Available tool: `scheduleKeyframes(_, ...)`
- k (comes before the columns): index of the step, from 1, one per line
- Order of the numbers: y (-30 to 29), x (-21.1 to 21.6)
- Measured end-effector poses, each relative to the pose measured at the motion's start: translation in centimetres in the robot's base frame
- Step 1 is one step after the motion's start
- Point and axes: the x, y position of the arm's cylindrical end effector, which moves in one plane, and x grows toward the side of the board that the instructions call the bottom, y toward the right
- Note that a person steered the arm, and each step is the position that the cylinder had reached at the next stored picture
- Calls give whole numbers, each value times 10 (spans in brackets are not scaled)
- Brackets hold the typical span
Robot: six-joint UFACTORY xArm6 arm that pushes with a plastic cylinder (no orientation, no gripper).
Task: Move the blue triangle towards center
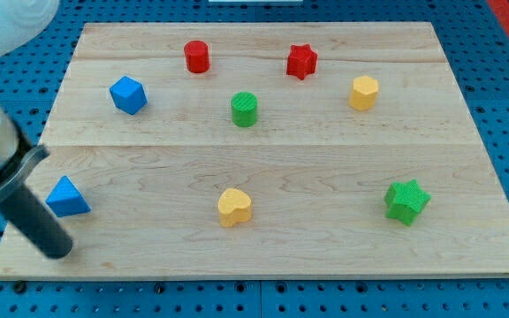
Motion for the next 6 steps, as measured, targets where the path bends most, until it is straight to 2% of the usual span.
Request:
scheduleKeyframes(1, 1, -34)
scheduleKeyframes(2, 4, -1)
scheduleKeyframes(3, -54, -8)
scheduleKeyframes(4, -51, -39)
scheduleKeyframes(6, 69, -56)
